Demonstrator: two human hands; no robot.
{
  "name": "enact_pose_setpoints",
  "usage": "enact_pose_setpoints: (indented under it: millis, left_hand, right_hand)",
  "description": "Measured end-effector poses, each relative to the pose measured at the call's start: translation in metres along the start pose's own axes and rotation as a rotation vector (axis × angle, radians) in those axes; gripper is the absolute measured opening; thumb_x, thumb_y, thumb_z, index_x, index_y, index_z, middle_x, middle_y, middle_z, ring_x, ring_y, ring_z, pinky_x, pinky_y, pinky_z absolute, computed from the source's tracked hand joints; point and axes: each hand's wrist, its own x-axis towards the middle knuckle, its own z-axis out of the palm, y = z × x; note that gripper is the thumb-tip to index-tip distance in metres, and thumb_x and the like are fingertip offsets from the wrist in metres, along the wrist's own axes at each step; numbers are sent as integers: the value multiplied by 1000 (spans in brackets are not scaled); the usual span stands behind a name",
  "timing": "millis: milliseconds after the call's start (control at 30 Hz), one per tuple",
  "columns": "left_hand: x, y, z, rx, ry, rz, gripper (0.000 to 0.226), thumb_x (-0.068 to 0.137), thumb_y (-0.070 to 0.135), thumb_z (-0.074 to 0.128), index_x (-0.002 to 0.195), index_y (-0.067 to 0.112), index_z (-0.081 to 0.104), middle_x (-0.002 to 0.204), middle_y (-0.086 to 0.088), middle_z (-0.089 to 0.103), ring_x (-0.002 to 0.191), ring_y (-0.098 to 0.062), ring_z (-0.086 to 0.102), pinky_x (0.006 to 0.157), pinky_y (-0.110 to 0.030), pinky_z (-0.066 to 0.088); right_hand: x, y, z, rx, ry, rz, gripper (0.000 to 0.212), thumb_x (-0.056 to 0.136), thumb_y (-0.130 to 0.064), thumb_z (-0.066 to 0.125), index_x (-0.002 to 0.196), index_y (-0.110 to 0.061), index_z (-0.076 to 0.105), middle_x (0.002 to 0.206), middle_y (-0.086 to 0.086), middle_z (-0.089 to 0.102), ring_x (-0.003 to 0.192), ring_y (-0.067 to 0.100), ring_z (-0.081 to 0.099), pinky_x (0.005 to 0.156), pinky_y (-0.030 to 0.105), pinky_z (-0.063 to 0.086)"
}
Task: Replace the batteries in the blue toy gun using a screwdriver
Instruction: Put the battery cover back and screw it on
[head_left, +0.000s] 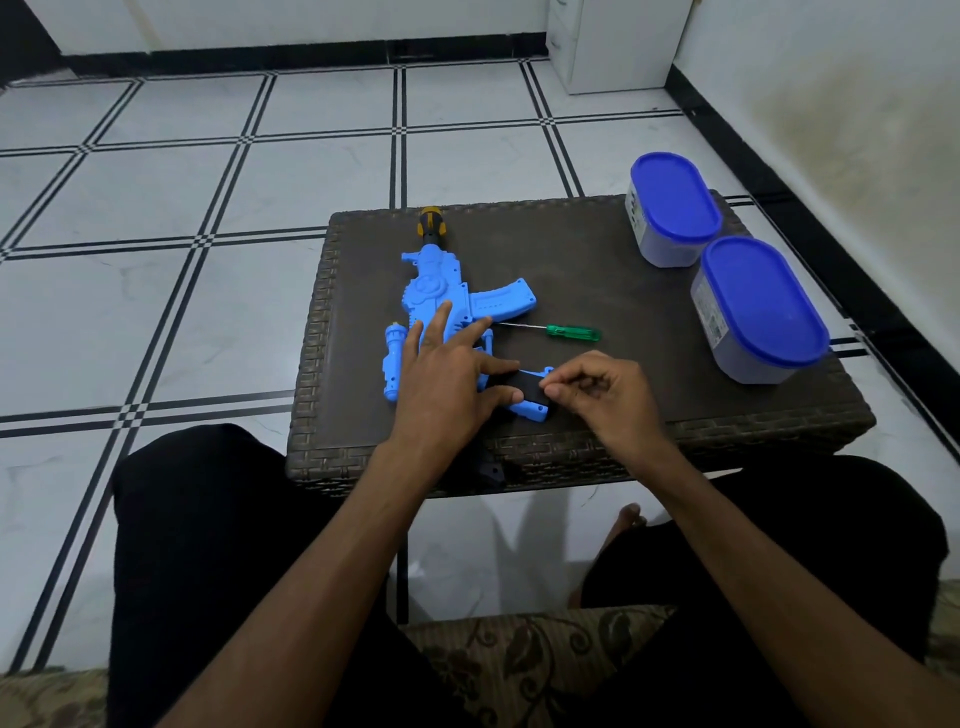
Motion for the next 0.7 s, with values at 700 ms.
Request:
enact_pose_setpoints:
  millis: [700]
  left_hand:
    - [-5,-1,3,51,52,138,32,85,43,67,114,29,72,145,-1,49,146,-31,20,118,-44,6]
  right_hand:
    - [18,-7,-25,-393,147,-44,23,89,-6,66,108,-16,71,109,4,66,92,8,61,81,17,53]
